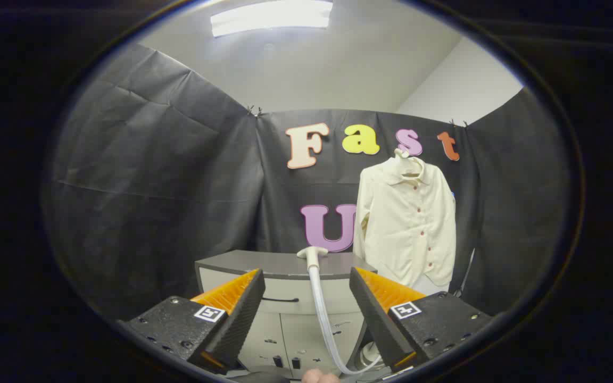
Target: Iron the clothes twice with a garment steamer, once on the left side and once on the right side.
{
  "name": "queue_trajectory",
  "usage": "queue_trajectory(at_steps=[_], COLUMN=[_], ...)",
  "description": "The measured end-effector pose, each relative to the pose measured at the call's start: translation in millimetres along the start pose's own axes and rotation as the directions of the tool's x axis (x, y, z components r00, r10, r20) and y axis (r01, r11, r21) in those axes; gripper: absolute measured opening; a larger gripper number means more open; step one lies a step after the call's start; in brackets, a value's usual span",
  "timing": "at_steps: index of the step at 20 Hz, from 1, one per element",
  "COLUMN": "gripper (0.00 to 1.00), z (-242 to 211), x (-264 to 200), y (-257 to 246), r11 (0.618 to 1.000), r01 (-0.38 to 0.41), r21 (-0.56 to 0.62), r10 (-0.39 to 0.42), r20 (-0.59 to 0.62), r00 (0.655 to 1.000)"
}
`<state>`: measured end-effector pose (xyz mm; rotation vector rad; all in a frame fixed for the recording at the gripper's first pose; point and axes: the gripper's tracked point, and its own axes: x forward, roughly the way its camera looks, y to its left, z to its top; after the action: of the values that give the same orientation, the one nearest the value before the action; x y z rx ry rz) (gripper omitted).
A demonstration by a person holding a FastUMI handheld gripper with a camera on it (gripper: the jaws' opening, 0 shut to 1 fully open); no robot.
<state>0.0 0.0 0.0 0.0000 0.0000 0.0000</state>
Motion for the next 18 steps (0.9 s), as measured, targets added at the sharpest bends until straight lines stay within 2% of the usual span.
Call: queue_trajectory(at_steps=[18], gripper=[0.95], z=[-21], x=[23], y=[-4], r11=[0.999], r01=[0.038], r21=[-0.015], r10=[-0.039], r20=[-0.022], r00=[0.999])
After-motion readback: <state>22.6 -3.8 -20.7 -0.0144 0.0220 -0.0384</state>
